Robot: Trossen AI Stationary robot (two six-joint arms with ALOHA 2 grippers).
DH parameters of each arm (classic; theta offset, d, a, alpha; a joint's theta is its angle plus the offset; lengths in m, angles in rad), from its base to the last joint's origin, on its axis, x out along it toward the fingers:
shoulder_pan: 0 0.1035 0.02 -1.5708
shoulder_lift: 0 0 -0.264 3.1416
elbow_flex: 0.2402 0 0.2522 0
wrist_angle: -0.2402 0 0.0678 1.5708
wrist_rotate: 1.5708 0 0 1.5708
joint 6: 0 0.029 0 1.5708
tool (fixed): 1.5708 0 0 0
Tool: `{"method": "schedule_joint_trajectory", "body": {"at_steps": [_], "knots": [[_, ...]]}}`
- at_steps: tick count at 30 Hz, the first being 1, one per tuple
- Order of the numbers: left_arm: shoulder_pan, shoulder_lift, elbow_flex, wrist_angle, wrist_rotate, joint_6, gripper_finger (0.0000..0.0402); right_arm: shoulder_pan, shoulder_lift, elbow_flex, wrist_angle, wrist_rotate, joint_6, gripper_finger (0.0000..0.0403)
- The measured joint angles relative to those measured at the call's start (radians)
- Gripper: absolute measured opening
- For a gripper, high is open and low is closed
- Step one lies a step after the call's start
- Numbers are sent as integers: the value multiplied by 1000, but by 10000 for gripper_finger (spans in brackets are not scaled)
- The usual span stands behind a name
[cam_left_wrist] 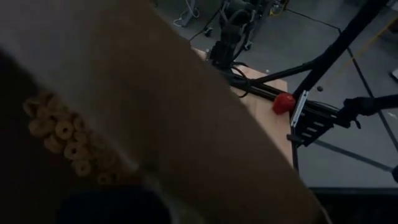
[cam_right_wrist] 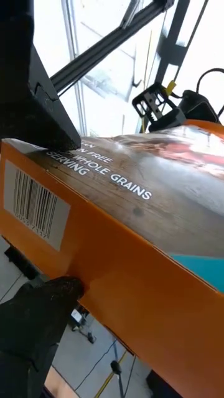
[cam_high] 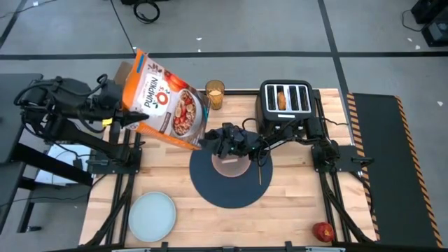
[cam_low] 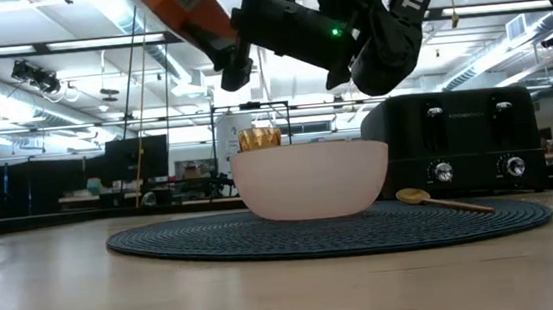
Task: Arrange a breakfast setting
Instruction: Pour the cereal from the cereal box into the bowl
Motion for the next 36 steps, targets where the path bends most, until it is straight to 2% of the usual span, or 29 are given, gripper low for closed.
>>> {"method": "schedule_joint_trajectory", "body": {"at_steps": [6, 12, 17, 21, 29, 36], "knots": [[1, 0, 0, 2, 85, 72, 2, 2, 0, 0, -1, -6, -7, 337], [0, -4, -2, 60, 107, 183, 2, 2, -3, 0, 15, 4, 269, 333], [0, -17, -3, 137, 106, 252, 2, 12, -8, 16, 19, 26, 333, 343], [0, -26, -1, 153, 106, 255, 2, 11, -5, 60, 2, -10, 377, 346], [0, -33, 0, 190, 103, 269, 2, 11, -5, 88, 0, -28, 360, 346], [0, -31, -1, 176, 102, 263, 2, 5, -5, 88, -6, -30, 185, 340]]}}
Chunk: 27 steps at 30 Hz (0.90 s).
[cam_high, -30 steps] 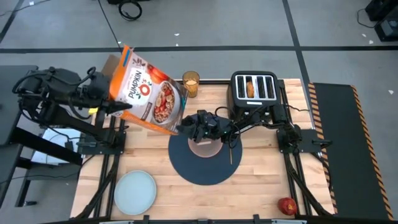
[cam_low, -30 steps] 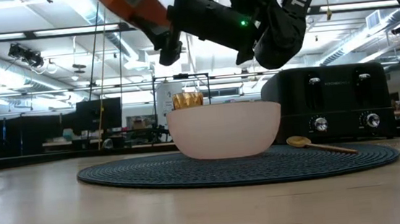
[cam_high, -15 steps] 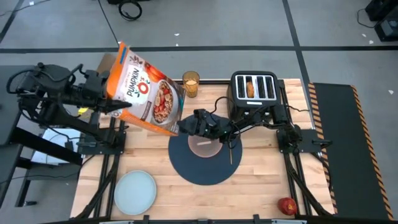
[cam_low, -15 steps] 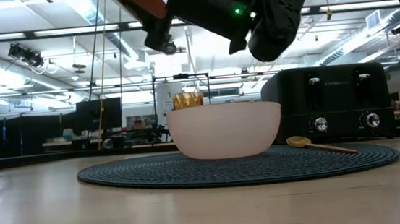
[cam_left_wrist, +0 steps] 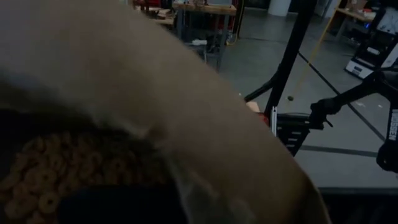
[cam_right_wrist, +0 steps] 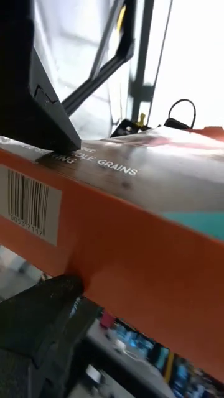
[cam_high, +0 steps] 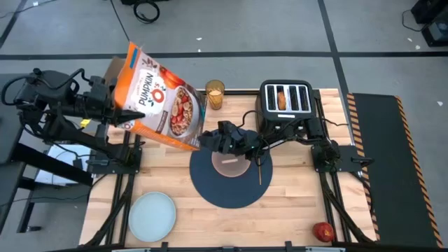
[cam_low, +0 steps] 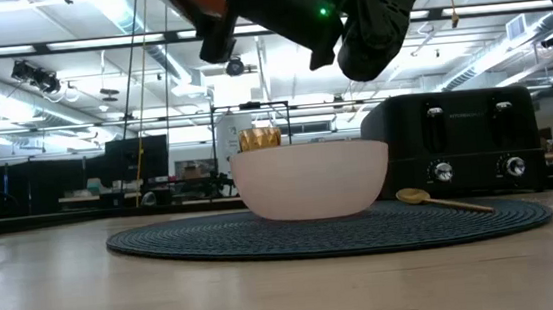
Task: Arrange a breakfast setting
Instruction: Pour the cereal from the cereal box into the bowl
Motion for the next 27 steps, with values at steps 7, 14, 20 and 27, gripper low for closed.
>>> {"method": "schedule_joint_trajectory", "body": {"at_steps": [7, 14, 20, 27], "knots": [[0, 4, -47, -37, 59, -15, 2, 1, 6, -3, -60, -42, -127, 314], [-40, -3, -53, 13, 85, 21, 2, 29, 5, -3, -59, -7, -193, 331], [-73, -8, -53, 77, 79, 62, 2, 31, 3, -2, 10, -50, -219, 379], [-80, -7, -54, 90, 83, 101, 2, 21, 0, 0, -24, -56, 29, 394]]}}
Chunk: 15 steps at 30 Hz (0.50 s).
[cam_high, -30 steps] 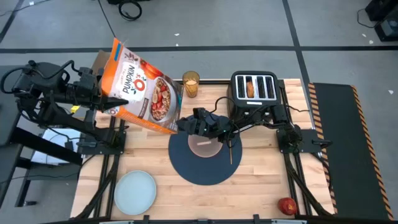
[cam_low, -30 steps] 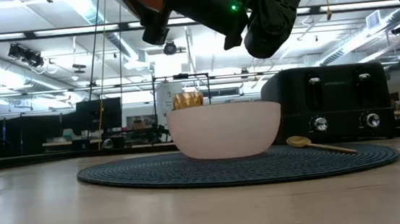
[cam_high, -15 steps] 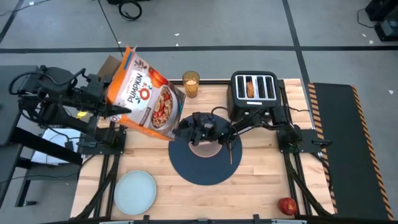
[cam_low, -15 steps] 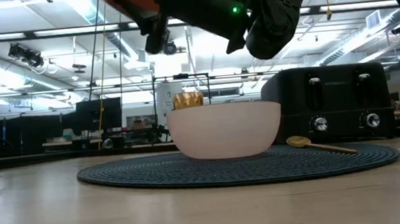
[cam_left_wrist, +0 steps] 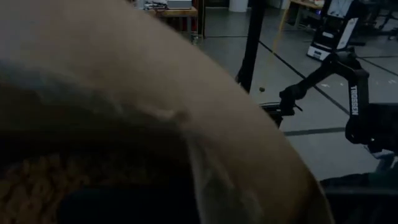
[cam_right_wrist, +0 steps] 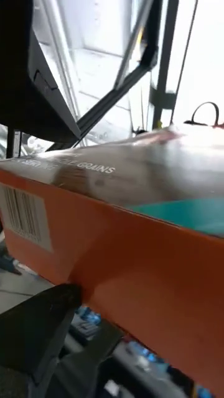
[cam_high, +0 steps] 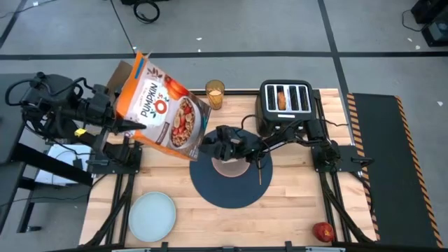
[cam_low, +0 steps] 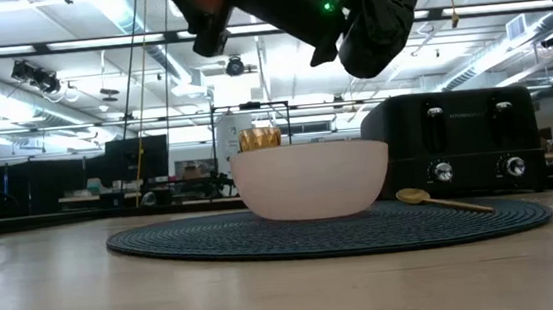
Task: Arrange a breakfast setting
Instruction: Pour the cereal from the cereal box into the bowl
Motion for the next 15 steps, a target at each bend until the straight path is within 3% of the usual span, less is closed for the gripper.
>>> {"method": "schedule_joint_trajectory", "body": {"at_steps": [9, 15], "knots": [[0, 5, -2, 25, -4, 9, 1, 1, -3, 5, -20, 41, 181, 395], [0, 9, 0, 29, 9, 8, 1, -4, 1, 36, 3, 38, 126, 395]]}}
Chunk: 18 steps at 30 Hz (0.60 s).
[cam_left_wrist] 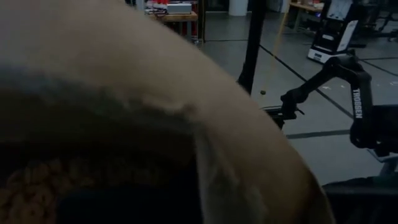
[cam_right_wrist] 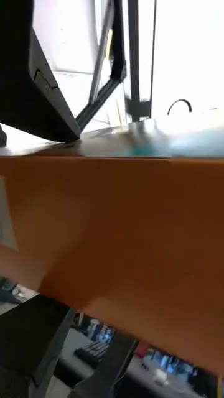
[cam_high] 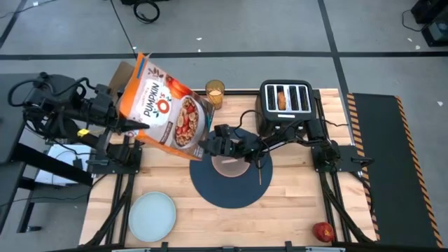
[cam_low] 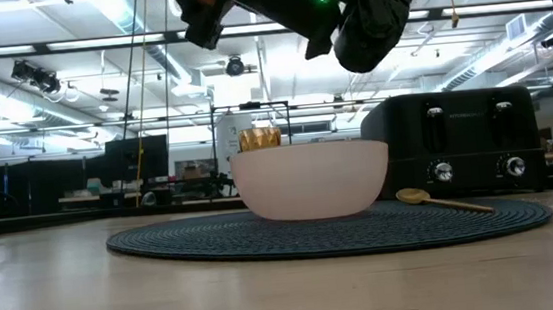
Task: Arrange a breakfast setting
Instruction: Pour the cereal from the cereal box into the bowl
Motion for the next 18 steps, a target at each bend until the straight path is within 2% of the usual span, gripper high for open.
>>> {"method": "schedule_joint_trajectory", "body": {"at_steps": [10, 18], "knots": [[-42, -2, 4, 8, 53, 1, 1, -23, 4, 99, 25, -97, -92, 395], [-75, -5, 5, 1, 64, 0, 1, -24, 5, 141, 22, -165, -253, 395]]}}
